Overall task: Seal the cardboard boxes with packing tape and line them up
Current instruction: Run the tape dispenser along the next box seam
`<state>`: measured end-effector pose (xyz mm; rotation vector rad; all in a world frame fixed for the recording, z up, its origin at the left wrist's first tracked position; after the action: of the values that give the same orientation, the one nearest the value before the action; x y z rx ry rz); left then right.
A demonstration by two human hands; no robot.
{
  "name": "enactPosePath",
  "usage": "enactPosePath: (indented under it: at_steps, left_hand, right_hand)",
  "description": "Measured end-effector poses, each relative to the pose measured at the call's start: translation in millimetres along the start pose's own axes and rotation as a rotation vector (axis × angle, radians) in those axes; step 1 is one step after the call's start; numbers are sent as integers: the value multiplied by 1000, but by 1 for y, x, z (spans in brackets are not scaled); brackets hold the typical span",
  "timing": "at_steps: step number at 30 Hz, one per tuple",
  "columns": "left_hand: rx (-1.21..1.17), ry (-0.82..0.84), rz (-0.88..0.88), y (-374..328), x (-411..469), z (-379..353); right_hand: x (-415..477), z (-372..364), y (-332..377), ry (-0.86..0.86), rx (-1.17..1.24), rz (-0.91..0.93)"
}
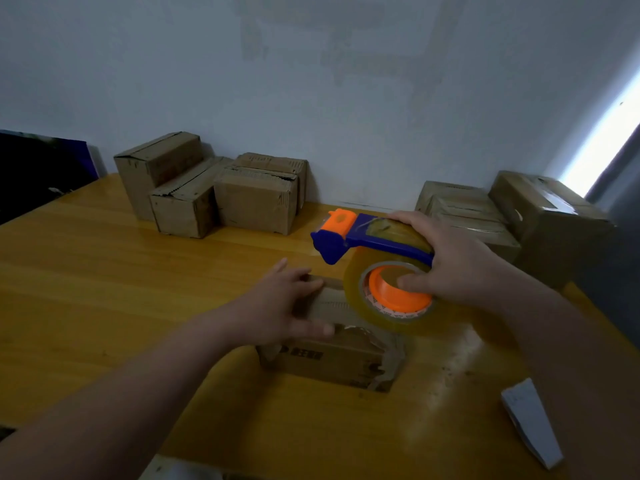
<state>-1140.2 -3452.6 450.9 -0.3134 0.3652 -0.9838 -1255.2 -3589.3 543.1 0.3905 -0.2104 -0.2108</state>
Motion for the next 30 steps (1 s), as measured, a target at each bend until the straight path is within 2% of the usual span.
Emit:
enactPosePath:
  at_steps: [2,4,5,7,9,12,19,25,30]
  left_hand:
    - [-271,-196,59,1,-1,23]
    - [-678,-309,230,16,-2,35]
    - [-923,-284,326,23,-1,32]
    - [-1355,-109,490,26,0,18]
    - [-1556,63,558,19,-3,8]
    - [-1540,145,507,7,-2,8]
    - [-1381,-20,468,18,-1,19]
    - [-1315,-113,486,42,-5,21]
    - [-1314,-159,509,63,-11,20]
  right_hand:
    - [0,-1,-1,-1,-3,7]
    - [1,-1,-1,-8,-9,19]
    - [1,-2,0,-11,-7,22]
    - [1,-1,0,-17,-9,31]
    - [1,-1,1,-23,-15,41]
    - [1,0,3,-29,-18,52]
    - [5,-1,14,10,-48,98]
    - [9,-1,38,174,-72,136]
    - [6,6,36,260,-112,96]
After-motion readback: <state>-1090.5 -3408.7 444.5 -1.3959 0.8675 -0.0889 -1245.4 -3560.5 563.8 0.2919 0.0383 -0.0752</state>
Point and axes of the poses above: each hand's wrist, its own x-axis towards the middle knuckle, its own z-axis out of the back of the hand, y = z × x, the point moved 8 cm from there along x, towards the middle knuckle, and after that the axes turned 8 degrees about z, right-handed, at the moved point
